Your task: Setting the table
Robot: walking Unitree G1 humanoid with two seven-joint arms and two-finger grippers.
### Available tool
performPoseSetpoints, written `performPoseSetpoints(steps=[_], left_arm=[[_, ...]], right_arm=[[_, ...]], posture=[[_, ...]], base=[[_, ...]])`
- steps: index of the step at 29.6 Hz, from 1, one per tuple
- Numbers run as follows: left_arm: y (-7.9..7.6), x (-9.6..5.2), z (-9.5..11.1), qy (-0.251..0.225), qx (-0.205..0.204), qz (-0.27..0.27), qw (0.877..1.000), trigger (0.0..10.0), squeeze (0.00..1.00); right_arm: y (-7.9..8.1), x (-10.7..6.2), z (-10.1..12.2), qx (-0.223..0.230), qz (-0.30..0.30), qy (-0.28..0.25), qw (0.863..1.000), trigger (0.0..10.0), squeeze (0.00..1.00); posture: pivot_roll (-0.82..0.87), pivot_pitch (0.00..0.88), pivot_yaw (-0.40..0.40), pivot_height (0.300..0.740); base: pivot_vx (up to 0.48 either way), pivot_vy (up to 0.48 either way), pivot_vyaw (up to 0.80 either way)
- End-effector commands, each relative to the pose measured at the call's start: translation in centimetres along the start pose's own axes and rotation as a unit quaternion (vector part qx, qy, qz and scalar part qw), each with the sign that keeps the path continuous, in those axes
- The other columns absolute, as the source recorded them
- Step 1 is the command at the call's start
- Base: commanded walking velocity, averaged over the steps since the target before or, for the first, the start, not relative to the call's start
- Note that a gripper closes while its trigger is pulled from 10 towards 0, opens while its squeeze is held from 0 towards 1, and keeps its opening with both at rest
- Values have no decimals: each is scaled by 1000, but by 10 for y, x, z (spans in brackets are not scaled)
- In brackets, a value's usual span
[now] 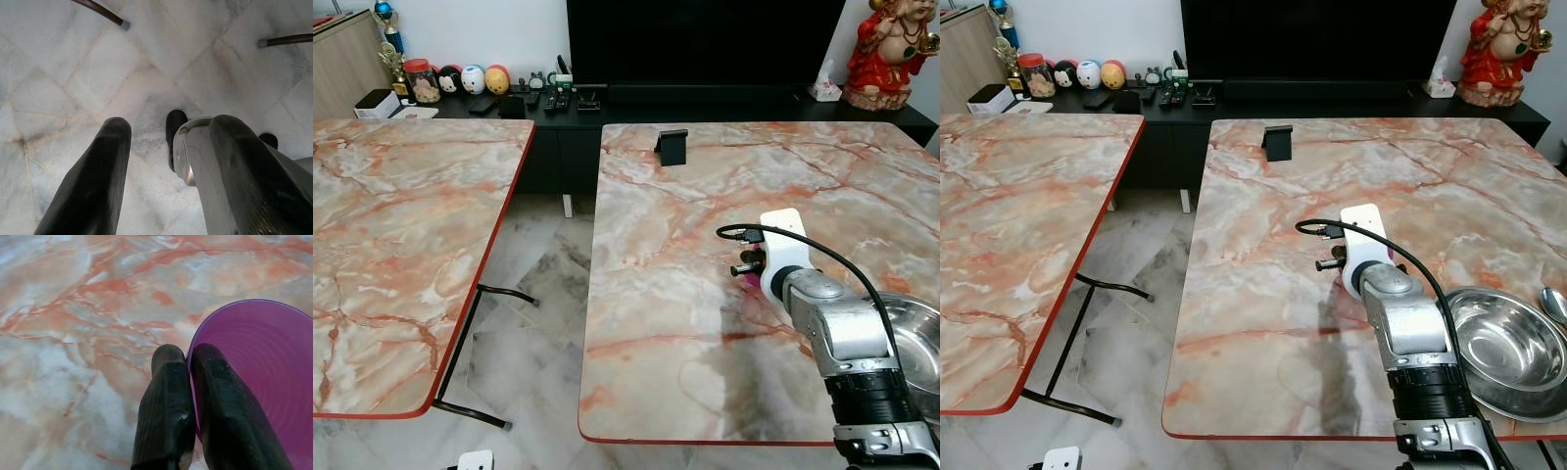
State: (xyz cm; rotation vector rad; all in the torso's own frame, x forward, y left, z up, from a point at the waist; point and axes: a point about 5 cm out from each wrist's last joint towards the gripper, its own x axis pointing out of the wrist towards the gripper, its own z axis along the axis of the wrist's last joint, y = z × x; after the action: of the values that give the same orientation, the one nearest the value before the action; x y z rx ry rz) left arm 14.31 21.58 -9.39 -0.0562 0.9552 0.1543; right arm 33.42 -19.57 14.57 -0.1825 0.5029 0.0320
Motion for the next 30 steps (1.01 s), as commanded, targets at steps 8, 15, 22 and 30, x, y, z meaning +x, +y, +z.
performPoseSetpoints(steps=[8, 15, 22, 30], left_arm=[[1, 0, -3, 12, 6, -2, 1000, 10000, 0], [1, 0, -2, 12, 6, -4, 1000, 10000, 0], [1, 0, -3, 12, 4, -4, 1000, 10000, 0], [1, 0, -2, 12, 3, -3, 1000, 10000, 0]], right_arm=[[-8, -1, -1, 7, -17, 1, 1000, 10000, 0], [-5, 1, -3, 13, -14, 3, 1000, 10000, 0], [-3, 1, -6, 15, -12, 8, 1000, 10000, 0], [-1, 3, -6, 17, -8, 9, 1000, 10000, 0]], posture=[[-138, 0, -7, 719], [-134, 0, -9, 719], [-130, 0, -12, 719], [-129, 0, -12, 719]], base=[[0, 0, 0], [0, 0, 0], [0, 0, 0], [0, 0, 0]])
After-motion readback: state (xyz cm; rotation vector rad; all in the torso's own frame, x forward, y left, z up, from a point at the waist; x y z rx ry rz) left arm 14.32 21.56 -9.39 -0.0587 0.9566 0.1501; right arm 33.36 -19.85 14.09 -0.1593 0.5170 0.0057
